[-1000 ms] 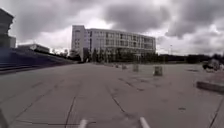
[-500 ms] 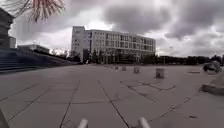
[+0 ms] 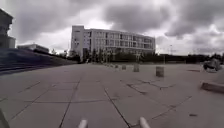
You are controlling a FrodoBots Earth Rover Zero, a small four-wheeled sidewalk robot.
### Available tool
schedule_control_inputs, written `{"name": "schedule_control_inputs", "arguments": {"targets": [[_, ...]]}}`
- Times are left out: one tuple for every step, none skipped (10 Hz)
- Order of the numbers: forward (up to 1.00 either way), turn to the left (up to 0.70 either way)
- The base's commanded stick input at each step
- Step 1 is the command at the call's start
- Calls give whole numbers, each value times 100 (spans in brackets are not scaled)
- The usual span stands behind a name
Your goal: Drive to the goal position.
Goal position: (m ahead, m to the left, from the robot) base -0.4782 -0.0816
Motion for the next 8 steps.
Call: {"name": "schedule_control_inputs", "arguments": {"targets": [[85, -31], [85, -34], [85, -34], [85, -34], [85, -34], [85, -34], [85, -34], [85, -18]]}}
